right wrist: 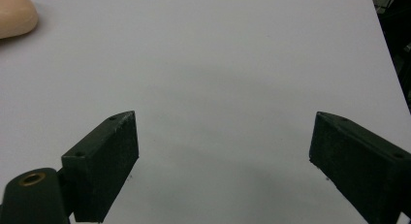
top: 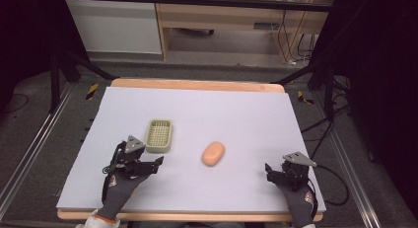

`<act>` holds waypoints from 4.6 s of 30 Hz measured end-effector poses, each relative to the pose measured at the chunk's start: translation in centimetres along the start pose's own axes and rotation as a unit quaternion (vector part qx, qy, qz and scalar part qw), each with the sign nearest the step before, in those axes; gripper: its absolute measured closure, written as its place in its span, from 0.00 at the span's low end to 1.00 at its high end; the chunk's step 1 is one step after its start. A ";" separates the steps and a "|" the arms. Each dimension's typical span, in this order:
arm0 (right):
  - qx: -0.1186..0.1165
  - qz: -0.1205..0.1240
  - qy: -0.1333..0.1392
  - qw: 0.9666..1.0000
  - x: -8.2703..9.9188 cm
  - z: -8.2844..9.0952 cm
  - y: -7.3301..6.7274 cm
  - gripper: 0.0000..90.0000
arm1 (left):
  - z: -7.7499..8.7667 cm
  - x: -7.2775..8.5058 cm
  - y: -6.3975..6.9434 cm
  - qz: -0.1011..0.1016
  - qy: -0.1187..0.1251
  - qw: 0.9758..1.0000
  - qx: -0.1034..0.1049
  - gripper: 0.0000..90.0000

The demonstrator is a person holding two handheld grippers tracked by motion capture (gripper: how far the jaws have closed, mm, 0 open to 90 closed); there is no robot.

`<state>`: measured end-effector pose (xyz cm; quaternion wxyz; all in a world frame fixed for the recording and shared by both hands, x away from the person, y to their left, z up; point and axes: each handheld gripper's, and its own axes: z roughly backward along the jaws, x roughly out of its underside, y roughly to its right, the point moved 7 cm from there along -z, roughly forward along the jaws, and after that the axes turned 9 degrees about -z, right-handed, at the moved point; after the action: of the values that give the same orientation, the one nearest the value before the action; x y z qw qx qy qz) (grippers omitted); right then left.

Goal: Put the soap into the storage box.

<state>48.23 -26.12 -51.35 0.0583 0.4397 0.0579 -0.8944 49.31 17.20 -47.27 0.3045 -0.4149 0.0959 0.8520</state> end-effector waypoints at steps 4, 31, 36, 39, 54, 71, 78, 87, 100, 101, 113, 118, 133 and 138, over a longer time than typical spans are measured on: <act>0.002 0.000 0.001 1.000 0.0 0.0 0.0 0.12 | -0.1 -0.6 0.2 -0.006 0.002 1.000 0.004 0.23; 0.001 0.003 0.002 1.000 -0.1 0.0 0.0 0.12 | -2.0 -4.3 3.5 -0.042 0.001 0.999 0.031 0.23; 0.003 0.001 0.004 1.000 -0.1 0.1 0.1 0.12 | -2.5 -4.8 4.1 -0.047 0.001 0.998 0.035 0.24; 0.003 0.002 0.003 1.000 -0.1 0.1 0.1 0.12 | -2.7 -5.0 4.3 -0.049 -0.002 0.998 0.038 0.24; 0.002 0.002 0.003 1.000 -0.1 0.1 0.0 0.12 | -4.0 -6.5 5.5 -0.056 0.000 0.997 0.046 0.24; 0.002 -0.001 0.005 1.000 -0.2 0.1 0.1 0.12 | -5.5 -8.0 7.6 -0.073 -0.010 0.996 0.057 0.24; 0.001 -0.002 0.004 1.000 -0.2 0.1 0.0 0.12 | -6.1 -8.4 8.1 -0.082 -0.018 0.995 0.057 0.23; 0.000 -0.002 0.002 1.000 -0.1 0.1 0.0 0.12 | -7.1 -9.1 9.2 -0.095 -0.027 0.993 0.061 0.23; -0.001 -0.004 0.001 1.000 -0.1 0.1 0.0 0.12 | -8.8 -9.5 10.4 -0.104 -0.040 0.992 0.066 0.24; 0.000 -0.004 0.001 1.000 -0.1 0.1 0.0 0.12 | -9.1 -9.5 10.6 -0.103 -0.040 0.992 0.067 0.24; -0.001 -0.004 0.000 1.000 -0.1 0.0 0.0 0.11 | -10.5 -9.3 11.4 -0.108 -0.055 0.990 0.069 0.23; -0.001 -0.005 0.000 1.000 -0.1 0.0 0.0 0.11 | -11.2 -9.1 11.5 -0.105 -0.063 0.990 0.068 0.22; -0.001 -0.006 -0.001 1.000 -0.1 -0.1 0.0 0.11 | -12.4 -8.5 11.9 -0.110 -0.085 0.988 0.067 0.22; 0.000 -0.007 -0.002 1.000 -0.1 -0.1 0.0 0.11 | -12.8 -8.3 12.0 -0.108 -0.090 0.988 0.071 0.22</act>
<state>48.34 -26.14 -51.31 0.0526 0.4371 0.0608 -0.8958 54.34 -1.33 -50.16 0.4310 -0.3223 0.0826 0.8388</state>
